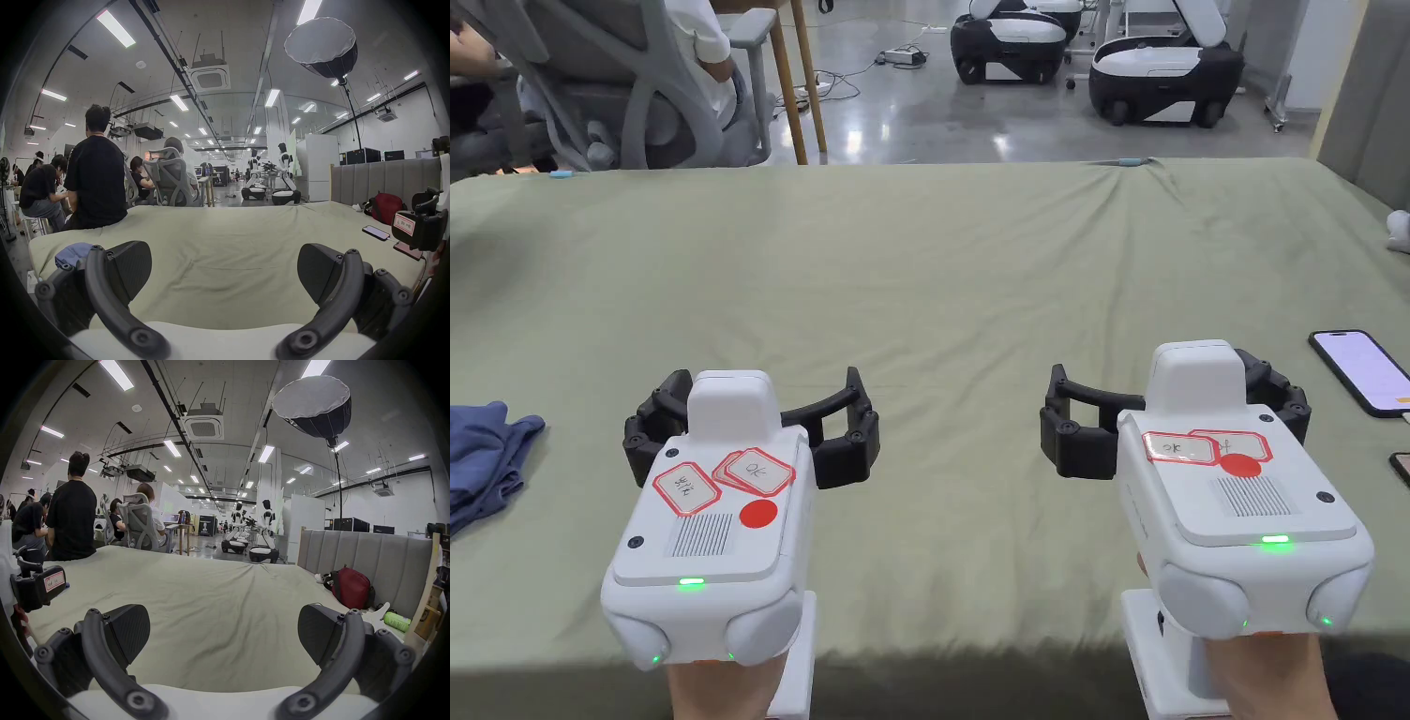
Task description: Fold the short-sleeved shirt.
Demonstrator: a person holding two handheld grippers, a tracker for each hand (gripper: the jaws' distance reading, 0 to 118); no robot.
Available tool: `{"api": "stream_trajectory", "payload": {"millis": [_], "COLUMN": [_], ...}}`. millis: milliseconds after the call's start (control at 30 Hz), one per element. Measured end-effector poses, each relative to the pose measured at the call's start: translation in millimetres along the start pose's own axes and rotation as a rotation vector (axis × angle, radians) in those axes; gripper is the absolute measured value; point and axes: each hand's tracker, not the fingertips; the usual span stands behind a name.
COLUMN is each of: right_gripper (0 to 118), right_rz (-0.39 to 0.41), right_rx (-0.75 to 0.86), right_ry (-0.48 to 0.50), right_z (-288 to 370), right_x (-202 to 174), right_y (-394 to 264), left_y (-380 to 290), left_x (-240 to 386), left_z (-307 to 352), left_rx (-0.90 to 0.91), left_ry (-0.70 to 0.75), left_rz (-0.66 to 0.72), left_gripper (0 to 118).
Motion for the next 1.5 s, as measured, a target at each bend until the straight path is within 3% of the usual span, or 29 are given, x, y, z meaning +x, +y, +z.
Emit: {"api": "stream_trajectory", "payload": {"millis": [1500], "right_gripper": [118], "right_rz": [-0.003], "right_rx": [0.011], "right_ry": [0.014], "right_z": [2.6], "right_x": [-1.6], "right_y": [1.2], "left_y": [-0.1], "left_x": [1.5], "left_z": [0.7], "left_rx": [-0.001], "left_ry": [0.007], "left_rz": [-0.017], "left_gripper": [118]}}
